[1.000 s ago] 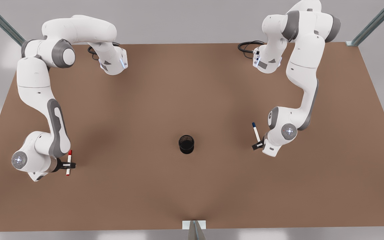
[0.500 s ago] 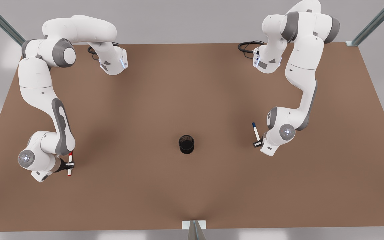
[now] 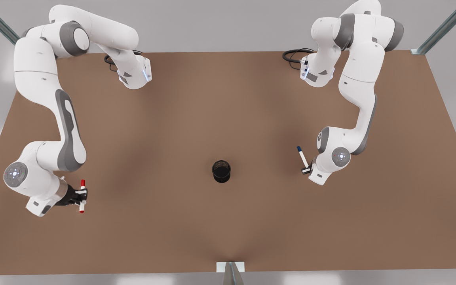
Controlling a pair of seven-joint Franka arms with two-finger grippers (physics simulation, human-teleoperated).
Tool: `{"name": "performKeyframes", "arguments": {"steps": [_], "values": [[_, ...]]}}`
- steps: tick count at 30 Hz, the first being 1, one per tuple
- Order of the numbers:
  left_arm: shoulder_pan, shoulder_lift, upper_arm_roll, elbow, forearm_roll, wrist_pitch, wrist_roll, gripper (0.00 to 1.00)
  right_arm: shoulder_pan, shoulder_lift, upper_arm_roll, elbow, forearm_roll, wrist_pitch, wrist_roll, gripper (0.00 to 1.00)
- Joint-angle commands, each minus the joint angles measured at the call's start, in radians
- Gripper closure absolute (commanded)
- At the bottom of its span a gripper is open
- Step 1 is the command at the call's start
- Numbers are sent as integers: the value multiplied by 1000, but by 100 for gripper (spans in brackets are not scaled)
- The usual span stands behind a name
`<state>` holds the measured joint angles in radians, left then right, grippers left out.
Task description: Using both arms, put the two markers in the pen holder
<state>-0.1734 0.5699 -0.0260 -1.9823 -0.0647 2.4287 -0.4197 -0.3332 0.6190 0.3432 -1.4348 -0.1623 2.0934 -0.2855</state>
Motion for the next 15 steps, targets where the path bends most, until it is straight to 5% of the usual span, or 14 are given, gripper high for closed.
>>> {"name": "performKeyframes", "arguments": {"steps": [1,5,15], "values": [[0,-1,0,0,-4,0,27,77,0,-35,56,2,-3,-150,95,73],[5,-15,0,6,-4,-25,25,79,26,-51,215,20,-13,-161,282,75],[12,-58,6,353,-3,-550,79,79,542,-21,212,140,-174,211,844,76]]}}
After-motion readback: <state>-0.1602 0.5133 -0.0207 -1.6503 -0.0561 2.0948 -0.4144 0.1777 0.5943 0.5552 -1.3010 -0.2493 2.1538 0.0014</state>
